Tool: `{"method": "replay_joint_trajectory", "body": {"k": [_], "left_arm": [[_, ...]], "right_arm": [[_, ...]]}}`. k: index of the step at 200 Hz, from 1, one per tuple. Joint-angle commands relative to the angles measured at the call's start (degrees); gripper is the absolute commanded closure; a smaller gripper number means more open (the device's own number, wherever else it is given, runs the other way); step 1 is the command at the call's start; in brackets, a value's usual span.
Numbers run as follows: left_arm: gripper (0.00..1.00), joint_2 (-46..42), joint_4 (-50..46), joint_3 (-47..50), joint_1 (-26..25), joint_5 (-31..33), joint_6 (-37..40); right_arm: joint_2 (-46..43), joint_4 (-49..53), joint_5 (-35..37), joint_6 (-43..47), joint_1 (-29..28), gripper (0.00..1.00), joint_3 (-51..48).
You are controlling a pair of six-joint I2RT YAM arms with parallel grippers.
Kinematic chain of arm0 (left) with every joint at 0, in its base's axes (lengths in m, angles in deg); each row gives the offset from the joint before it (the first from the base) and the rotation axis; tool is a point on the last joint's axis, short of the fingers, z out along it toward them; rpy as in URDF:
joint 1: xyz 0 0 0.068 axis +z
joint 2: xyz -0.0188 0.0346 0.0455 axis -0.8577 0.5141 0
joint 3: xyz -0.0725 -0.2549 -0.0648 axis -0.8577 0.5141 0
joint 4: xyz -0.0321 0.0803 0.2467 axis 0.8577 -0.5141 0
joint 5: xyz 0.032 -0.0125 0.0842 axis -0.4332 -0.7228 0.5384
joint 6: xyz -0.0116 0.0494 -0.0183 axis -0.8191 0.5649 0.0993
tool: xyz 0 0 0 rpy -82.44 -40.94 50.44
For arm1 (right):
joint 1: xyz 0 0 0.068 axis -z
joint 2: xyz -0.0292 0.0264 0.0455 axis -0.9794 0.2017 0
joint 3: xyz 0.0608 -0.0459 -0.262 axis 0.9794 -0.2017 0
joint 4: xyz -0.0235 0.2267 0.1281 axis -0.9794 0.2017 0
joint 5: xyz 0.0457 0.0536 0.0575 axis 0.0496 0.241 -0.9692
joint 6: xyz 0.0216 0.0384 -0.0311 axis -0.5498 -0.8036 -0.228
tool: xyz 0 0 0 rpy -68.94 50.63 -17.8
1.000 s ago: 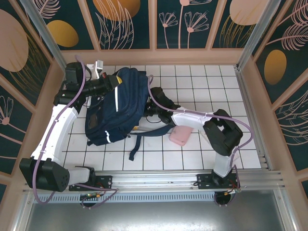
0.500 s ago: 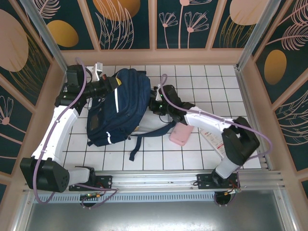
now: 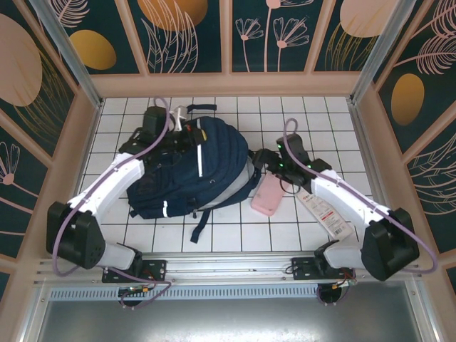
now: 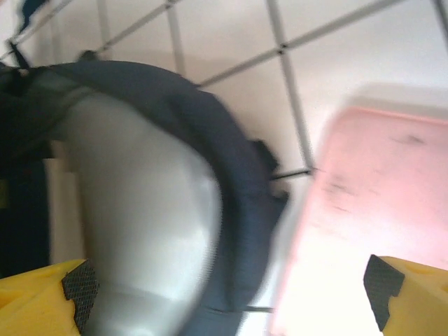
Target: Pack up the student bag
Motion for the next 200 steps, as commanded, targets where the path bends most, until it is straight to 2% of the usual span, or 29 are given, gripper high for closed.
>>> {"method": "replay_joint_trajectory", "body": {"k": [1,44,94,159,200], "left_arm": [[1.00,3.30,4.98,-0.03,-4.18,4.18,0.92],[1.00,12.65,7.47,-0.26,-11.91,9.08,-1.32],[1.00,21.84,5.95,-2.85,-16.52,13.22,-0.34],[1.00,26.63,4.23,-4.48,-20.03,13.70,2.18],[1.00,27.98,5.20,-3.75,-20.93,12.54,2.05]], "right_arm": [[-2.97,1.07,-6.63,-0.74,3.26,0.01,-5.98],[-2.81,-8.02,-16.83,-2.14,9.35,0.01,-14.47],[1.37,-16.92,-24.09,-2.81,14.72,0.01,-19.20],[6.31,-25.41,-31.20,-5.56,14.66,0.02,-19.52],[-1.56,-23.04,-32.08,-7.09,13.90,0.03,-16.37]]}}
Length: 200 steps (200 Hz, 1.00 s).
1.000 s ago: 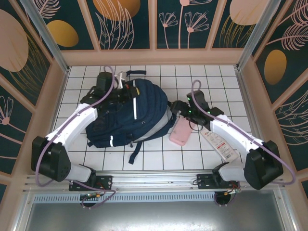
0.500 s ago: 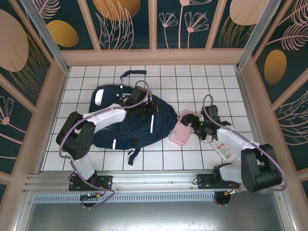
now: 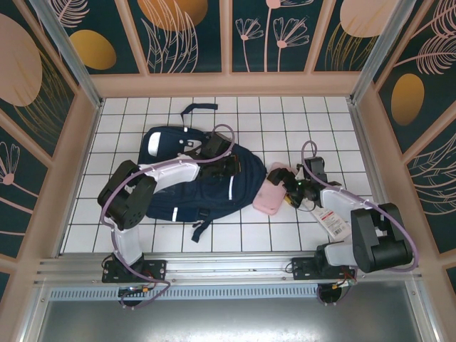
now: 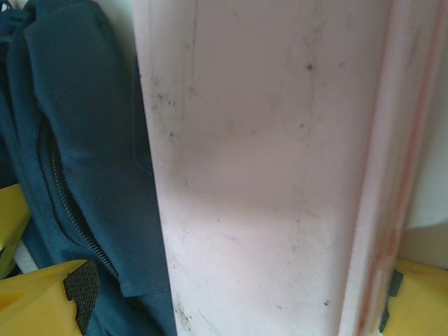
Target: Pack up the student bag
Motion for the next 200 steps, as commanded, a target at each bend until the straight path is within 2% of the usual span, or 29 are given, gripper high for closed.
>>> {"method": "replay_joint_trajectory", "body": {"k": [1,27,84,123,159,183,200], "left_arm": [[1.00,2.80,0.85,0.09,-2.82,-4.94,1.01],[1.00,3.11,1.76,0.63,-2.76,-5.80,0.70],[1.00,0.90,0.72,0.37,-2.73,-4.44,1.42],[1.00,-0.49,0.76,1.14,-2.73,-4.06,1.28],[1.00,-0.54,1.50,1.16,-2.73,-4.68,0.54],[1.00,-1.47,1.33,1.25,-2.73,-4.44,0.49],[1.00,-2.92,0.68,1.39,-2.48,-3.94,0.65]], "right_arm": [[-5.28,-4.17,-5.14,-1.84,-1.27,0.03,3.02],[-8.33,-4.08,-4.78,-2.27,-1.91,0.03,3.78],[0.30,-3.15,-2.22,-0.01,-2.06,0.04,1.77],[0.46,1.78,3.80,2.37,-2.02,0.03,2.50],[1.69,1.80,3.88,2.90,-1.67,0.03,3.49],[1.96,3.47,6.29,3.66,-1.23,0.07,4.32],[0.60,3.02,6.21,3.52,0.05,0.17,3.12]]}}
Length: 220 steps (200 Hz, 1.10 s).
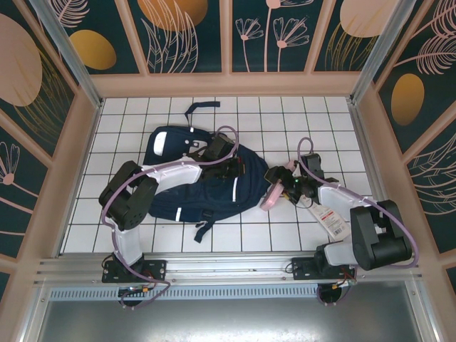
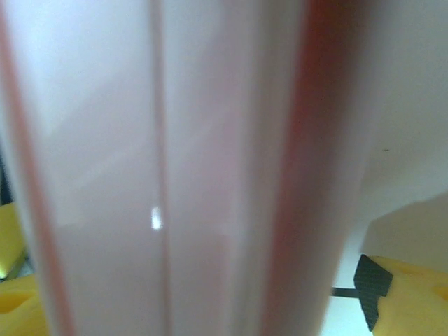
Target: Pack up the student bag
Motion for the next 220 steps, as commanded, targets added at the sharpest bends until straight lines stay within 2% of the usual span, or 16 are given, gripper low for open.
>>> {"method": "replay_joint_trajectory", "body": {"k": [1,53,72,97,135,177,220], "left_arm": [[1.00,-2.72,-1.50,1.02,-1.03,-2.47,0.66],[1.00,-9.35,-2.89,1.26,3.81,-5.75,-0.03],[1.00,-9.37,-4.24,0.22,4.70,-6.61,0.75],[1.00,-12.30,-6.32,-1.09,6.22,-7.72,1.31],[1.00,-20.05,-12.39,-6.10,10.36,-6.88,4.01],[1.00,-21.92,-20.33,-13.71,11.12,-8.36,7.11],[1.00,-25.92,-23.17,-16.37,14.13,-8.89,9.07]], "right_arm": [[-1.11,1.34,2.06,0.90,1.58,0.18,0.30],[-9.02,1.38,3.87,0.57,2.04,0.77,-2.17],[-8.95,1.40,3.54,0.66,2.28,0.93,-2.02],[-9.71,3.46,5.20,0.90,2.44,0.94,-1.06],[-16.43,8.86,10.76,2.45,2.62,0.91,0.97],[-18.79,9.13,8.46,2.72,2.64,0.88,2.63],[-20.95,7.02,1.52,3.57,2.29,0.85,5.30]]}}
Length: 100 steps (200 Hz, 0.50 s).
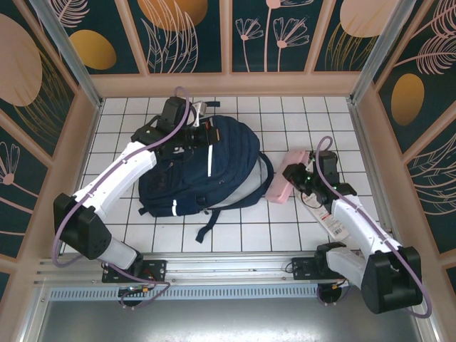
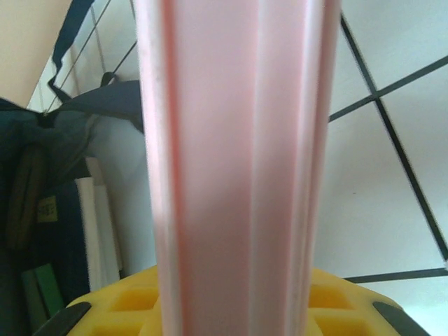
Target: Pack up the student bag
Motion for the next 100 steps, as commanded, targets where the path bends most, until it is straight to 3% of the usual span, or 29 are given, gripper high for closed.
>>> {"method": "replay_joint_trajectory", "body": {"k": [1,48,100], "left_arm": [[1.00,-5.00,0.95,-4.22,1.87,-1.82,3.10],[1.00,-9.34,2.08,-3.93,5.55,-6.98,5.34],[1.00,-10.00,4.29,-4.76,8.67,-15.16,5.59]], "right_arm": [[-2.54,-1.42,-4.81,1.62,-0.08,0.85,3.77],[-3.16,-6.02,-11.39,1.35,-3.17,0.81,7.63],[9.47,-14.28,-15.90,-0.72,-13.23,0.82,15.28]]}}
